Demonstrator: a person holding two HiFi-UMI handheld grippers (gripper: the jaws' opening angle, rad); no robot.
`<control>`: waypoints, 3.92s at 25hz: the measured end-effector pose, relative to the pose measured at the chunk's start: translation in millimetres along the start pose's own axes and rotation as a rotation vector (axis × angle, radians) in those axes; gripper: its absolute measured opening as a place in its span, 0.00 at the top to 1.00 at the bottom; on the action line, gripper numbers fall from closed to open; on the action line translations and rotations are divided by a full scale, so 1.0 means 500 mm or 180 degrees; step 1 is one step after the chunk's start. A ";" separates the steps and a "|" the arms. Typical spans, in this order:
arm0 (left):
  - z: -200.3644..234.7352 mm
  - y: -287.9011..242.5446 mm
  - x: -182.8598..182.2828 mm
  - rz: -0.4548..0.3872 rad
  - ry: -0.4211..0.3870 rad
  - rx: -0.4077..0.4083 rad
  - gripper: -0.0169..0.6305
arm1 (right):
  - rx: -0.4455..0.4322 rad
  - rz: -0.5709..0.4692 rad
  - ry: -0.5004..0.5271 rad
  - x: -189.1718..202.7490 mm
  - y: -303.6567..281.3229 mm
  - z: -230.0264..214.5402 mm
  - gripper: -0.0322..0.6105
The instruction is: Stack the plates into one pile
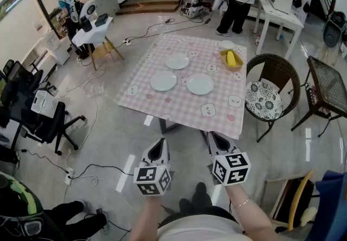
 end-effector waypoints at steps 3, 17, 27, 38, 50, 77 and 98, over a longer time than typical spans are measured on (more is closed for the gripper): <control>-0.003 -0.008 0.009 0.0004 -0.0013 0.0030 0.94 | 0.0018 0.0033 0.0008 0.015 0.000 -0.011 0.95; -0.007 -0.067 0.009 0.0017 -0.0034 0.0058 0.94 | -0.0115 -0.0037 -0.0040 -0.004 -0.046 -0.028 0.94; -0.027 -0.119 -0.003 -0.0033 -0.0017 0.0064 0.83 | -0.0127 -0.0107 -0.0054 -0.038 -0.080 -0.072 0.86; -0.043 -0.191 -0.002 -0.0037 0.0008 0.0131 0.72 | -0.0078 -0.0207 -0.0296 -0.058 -0.112 -0.136 0.76; 0.031 -0.404 0.017 0.0099 -0.0089 0.0365 0.75 | 0.0352 -0.0222 -0.0301 -0.044 -0.266 -0.237 0.76; 0.147 -0.921 0.069 0.0703 -0.0218 0.1470 0.78 | 0.1800 -0.0275 -0.0430 -0.045 -0.581 -0.424 0.77; 0.111 -1.007 0.196 0.1355 -0.0231 0.1456 0.79 | 0.1659 0.0202 -0.0564 0.037 -0.636 -0.511 0.77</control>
Point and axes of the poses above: the fingertips, and each gripper's own axes: y backward along the fingers, z to its left, x out of its underside, the point moved 1 cm from there along y, backward along the fingers, and after that the axes turned 14 degrees about -z, right-handed, at the moved point
